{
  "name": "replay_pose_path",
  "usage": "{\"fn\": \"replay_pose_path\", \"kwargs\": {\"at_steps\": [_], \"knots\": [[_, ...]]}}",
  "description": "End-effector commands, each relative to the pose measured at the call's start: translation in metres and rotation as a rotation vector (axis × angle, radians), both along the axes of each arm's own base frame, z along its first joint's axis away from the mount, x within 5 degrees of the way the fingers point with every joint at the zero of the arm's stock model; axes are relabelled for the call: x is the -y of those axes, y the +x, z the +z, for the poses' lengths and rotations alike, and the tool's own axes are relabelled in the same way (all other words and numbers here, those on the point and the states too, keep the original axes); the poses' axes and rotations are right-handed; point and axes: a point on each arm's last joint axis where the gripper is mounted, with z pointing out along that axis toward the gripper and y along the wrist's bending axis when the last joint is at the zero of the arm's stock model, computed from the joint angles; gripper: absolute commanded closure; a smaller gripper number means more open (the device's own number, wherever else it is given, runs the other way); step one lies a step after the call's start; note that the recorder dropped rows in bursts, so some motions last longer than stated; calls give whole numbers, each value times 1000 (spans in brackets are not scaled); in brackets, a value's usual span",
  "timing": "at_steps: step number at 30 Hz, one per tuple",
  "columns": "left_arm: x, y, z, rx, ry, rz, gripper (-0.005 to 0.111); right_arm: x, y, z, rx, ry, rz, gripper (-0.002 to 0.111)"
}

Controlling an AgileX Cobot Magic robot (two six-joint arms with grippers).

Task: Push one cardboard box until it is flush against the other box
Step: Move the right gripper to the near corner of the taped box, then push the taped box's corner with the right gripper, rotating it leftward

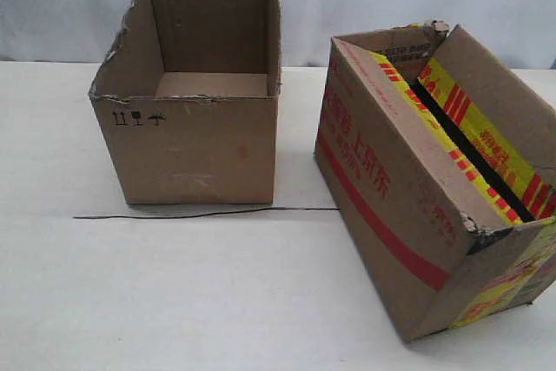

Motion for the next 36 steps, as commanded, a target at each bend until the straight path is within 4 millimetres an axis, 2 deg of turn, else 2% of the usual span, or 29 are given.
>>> {"fn": "replay_pose_path", "kwargs": {"at_steps": [1,4,9,17,19,25,36], "knots": [[0,0,1,16,0,-2,107,-1,8,34,15,3,0,108],[0,0,1,16,0,-2,107,-2,13,53,29,6,-1,108],[0,0,1,16,0,-2,107,-2,13,72,86,16,-2,108],[0,0,1,16,0,-2,107,-2,14,84,180,72,-17,108],[0,0,1,16,0,-2,107,-3,13,80,119,99,-7,108],[0,0,1,16,0,-2,107,-10,14,67,-192,-73,104,108],[0,0,1,16,0,-2,107,-17,58,49,-511,-224,168,108]]}}
